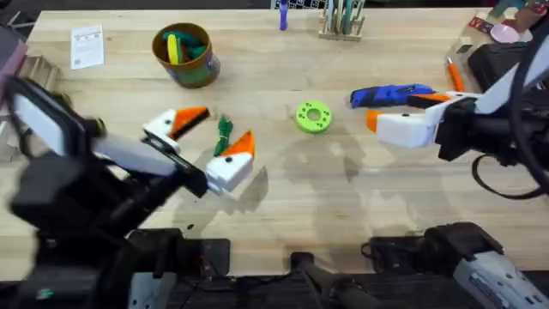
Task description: Pick up the gripper from the table and insert it into the empty holder that is missing its gripper. Then pick up a screw, insert it into the mounting hole, and use the screwdriver to tighten it. Finally, clean up the table by picking up the vegetable and placing it into the bucket.
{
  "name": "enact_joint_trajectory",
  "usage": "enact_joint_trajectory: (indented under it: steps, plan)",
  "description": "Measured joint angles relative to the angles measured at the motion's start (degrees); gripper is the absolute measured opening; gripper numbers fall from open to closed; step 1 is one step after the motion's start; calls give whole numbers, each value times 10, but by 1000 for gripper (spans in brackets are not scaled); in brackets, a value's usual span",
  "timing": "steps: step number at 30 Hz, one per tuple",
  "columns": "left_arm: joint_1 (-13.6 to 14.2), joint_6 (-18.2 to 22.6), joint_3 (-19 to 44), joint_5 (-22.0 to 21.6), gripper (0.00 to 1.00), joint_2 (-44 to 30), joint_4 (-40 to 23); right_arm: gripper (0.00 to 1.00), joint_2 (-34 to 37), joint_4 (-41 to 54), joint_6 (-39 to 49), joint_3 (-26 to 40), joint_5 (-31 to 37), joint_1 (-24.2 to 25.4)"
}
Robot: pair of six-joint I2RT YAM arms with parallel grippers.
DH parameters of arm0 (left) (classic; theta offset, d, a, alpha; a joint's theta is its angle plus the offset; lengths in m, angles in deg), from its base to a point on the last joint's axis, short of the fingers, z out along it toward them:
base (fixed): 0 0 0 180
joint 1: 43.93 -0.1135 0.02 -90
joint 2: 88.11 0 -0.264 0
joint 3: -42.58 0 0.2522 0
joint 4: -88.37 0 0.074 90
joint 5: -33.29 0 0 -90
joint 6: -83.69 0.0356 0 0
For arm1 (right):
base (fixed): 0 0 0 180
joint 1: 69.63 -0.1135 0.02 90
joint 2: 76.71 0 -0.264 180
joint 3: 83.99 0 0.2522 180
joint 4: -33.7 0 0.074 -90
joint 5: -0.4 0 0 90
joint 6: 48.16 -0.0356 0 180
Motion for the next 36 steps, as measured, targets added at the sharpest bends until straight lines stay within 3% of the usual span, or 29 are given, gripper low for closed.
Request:
enact_joint_trajectory:
  steps: [6, 14, 18, 24, 26, 33, 36]
  plan:
    - [0, 41, 156, -58, 985, -135, -100, 975, -2, -21, -12, 0, -7, 0]
    - [0, 58, 360, -137, 985, -330, -332, 992, -2, -24, -15, 0, -5, 1]
    - [0, 58, 420, -152, 985, -406, -364, 993, -2, -24, -16, 0, -5, 1]
    - [6, 46, 430, -173, 985, -499, -363, 991, -2, -25, -16, 0, -5, 1]
    - [23, 23, 430, -201, 987, -526, -369, 992, -2, -24, -16, 0, -5, 1]
    - [131, -62, 430, -308, 987, -637, -375, 992, -2, -25, -16, 0, -3, 1]
    - [163, -87, 430, -336, 987, -688, -362, 992, -2, -25, -16, 0, 1, 1]
